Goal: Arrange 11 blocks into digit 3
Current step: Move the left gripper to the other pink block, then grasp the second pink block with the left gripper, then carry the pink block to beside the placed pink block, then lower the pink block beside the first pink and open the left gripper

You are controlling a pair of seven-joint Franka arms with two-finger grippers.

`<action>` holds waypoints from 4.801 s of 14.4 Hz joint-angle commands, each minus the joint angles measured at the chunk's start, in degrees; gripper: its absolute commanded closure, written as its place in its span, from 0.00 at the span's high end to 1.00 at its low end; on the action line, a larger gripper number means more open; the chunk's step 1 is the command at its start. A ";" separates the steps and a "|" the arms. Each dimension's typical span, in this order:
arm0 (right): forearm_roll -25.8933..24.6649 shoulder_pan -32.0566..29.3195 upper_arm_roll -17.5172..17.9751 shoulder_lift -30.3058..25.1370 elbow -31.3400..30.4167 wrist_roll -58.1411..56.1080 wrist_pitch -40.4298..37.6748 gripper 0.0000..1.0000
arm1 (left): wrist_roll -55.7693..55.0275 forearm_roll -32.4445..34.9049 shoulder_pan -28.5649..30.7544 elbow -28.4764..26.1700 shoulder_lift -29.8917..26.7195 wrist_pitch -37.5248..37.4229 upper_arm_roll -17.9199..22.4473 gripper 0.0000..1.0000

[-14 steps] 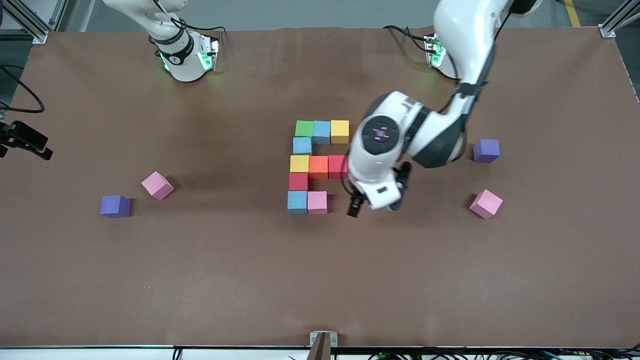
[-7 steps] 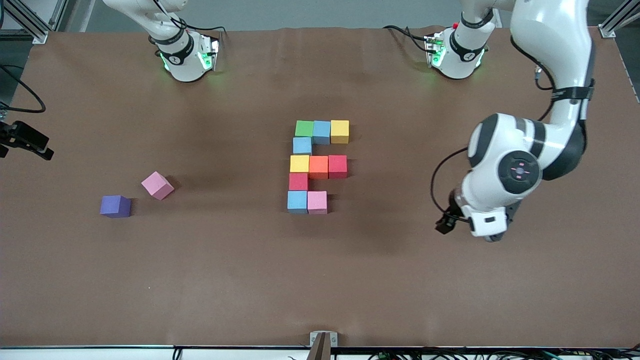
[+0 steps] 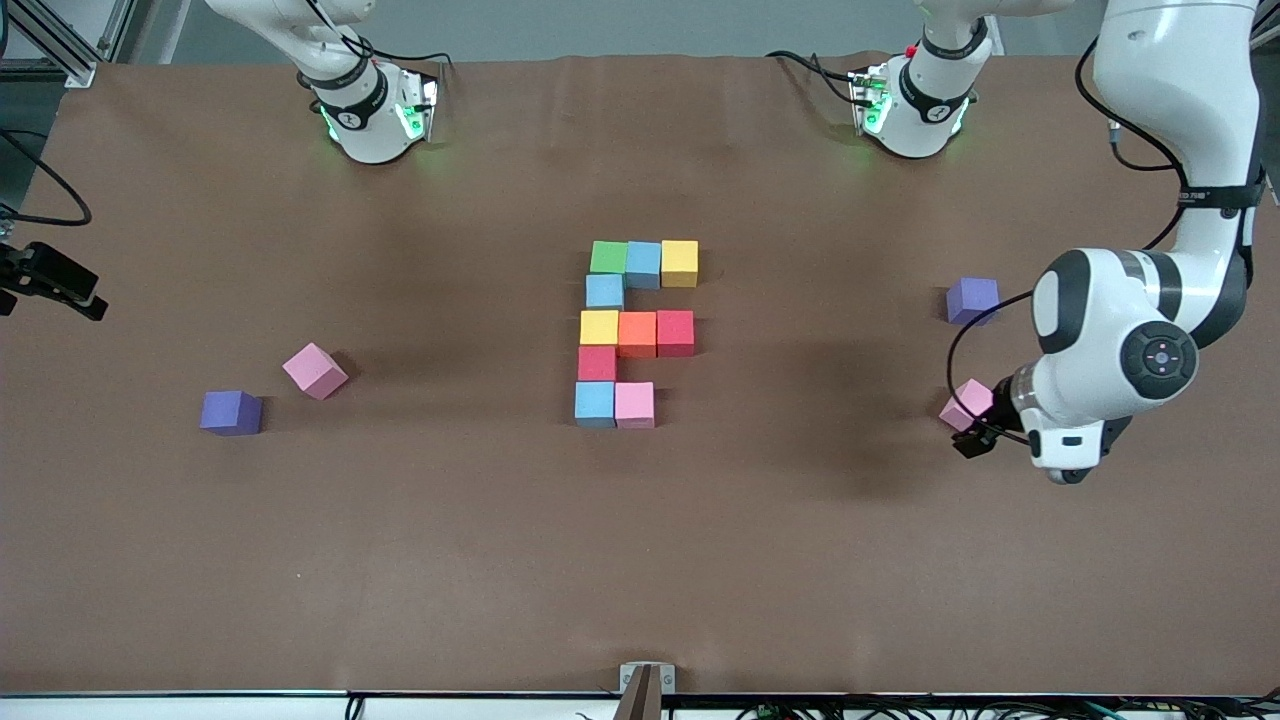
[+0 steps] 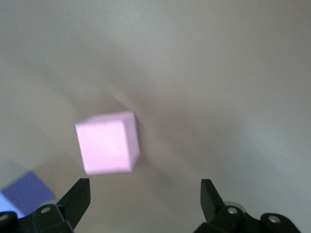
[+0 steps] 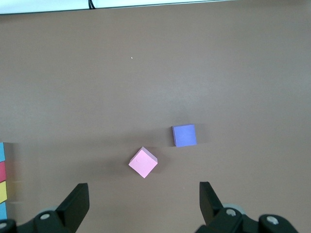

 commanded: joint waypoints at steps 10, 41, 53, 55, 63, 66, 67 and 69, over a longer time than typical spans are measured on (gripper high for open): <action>-0.04 -0.11 0.10 0.31 0.33 -0.43 0.48 1.00 | -0.84 0.99 5.57 -9.05 2.23 13.13 -0.73 1.00; 0.14 0.07 0.37 0.04 -1.96 -3.25 0.05 1.00 | -66.49 0.72 -24.92 20.56 19.89 4.60 -8.64 0.21; -0.04 0.15 0.45 -0.83 -2.75 -3.60 2.59 1.00 | -70.88 0.29 -31.78 25.23 23.94 3.37 -4.25 0.21; 0.05 0.33 0.63 -0.75 -1.96 -3.51 2.59 1.00 | -72.02 0.37 -31.87 25.23 24.03 3.37 -4.25 0.21; 0.05 0.06 0.37 -0.48 -1.16 -3.42 2.06 1.00 | -73.52 0.37 -33.36 27.42 25.96 3.37 -4.25 0.21; 0.05 0.24 0.45 -0.48 0.41 -2.81 1.80 1.00 | -73.52 0.37 -33.37 27.42 25.96 3.37 -4.25 0.21; 0.05 0.24 0.45 -0.48 0.59 -2.72 1.80 1.00 | -73.52 0.37 -33.37 27.42 26.05 3.46 -4.25 0.21; 0.05 -0.11 0.28 -0.48 0.59 -2.55 1.80 1.00 | -73.52 0.37 -33.46 27.42 26.05 3.46 -4.25 0.22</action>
